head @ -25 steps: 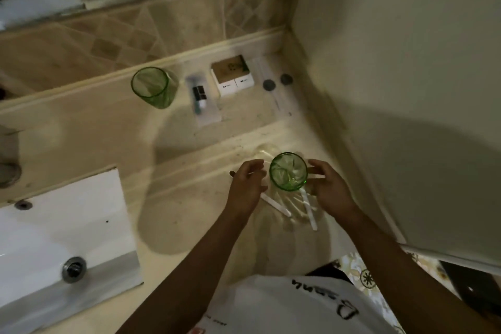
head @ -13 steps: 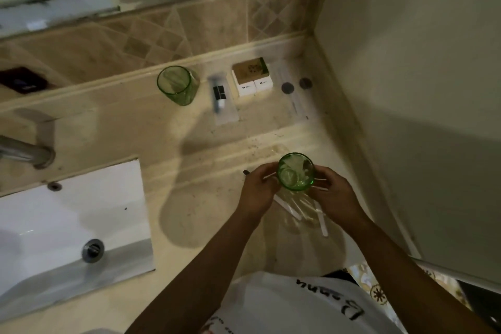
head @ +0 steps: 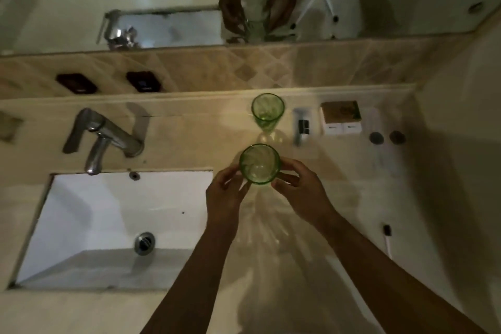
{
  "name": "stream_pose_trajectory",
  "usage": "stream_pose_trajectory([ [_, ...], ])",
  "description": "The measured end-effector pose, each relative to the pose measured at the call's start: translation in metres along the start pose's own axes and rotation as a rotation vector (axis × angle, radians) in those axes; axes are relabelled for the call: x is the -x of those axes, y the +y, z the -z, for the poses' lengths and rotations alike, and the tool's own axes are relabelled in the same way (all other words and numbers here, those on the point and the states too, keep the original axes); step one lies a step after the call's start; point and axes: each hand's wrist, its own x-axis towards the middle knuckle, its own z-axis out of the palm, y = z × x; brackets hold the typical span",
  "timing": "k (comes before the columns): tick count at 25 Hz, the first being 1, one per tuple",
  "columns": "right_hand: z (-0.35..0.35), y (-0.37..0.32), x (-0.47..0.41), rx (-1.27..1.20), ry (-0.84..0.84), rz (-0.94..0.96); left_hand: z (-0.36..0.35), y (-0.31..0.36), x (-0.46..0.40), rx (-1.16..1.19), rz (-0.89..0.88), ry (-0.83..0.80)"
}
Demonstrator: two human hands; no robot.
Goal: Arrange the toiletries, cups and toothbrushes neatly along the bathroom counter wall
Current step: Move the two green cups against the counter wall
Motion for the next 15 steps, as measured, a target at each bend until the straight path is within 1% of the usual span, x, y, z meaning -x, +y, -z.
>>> stream_pose_trajectory([
  [2, -0.035, -0.007, -0.025, -0.033, -0.027, 0.019, 0.017, 0.013, -0.028, 0.029, -0.020, 0.078],
  [4, -0.059, -0.011, -0.041, -0.063, -0.005, 0.011, 0.028, 0.022, -0.052, 0.029, -0.026, 0.116],
  [6, -0.078, -0.013, -0.057, -0.085, 0.035, -0.012, 0.034, 0.029, -0.079, 0.042, -0.035, 0.118],
  [8, -0.090, -0.017, -0.072, -0.050, 0.076, -0.023, 0.033, 0.033, -0.102, 0.072, -0.039, 0.096],
  [11, -0.104, -0.019, -0.095, 0.008, 0.115, 0.029, 0.023, 0.035, -0.126, 0.097, -0.024, 0.092],
  [15, -0.119, -0.018, -0.118, -0.041, 0.162, 0.066, 0.011, 0.035, -0.150, 0.101, -0.011, 0.108],
])
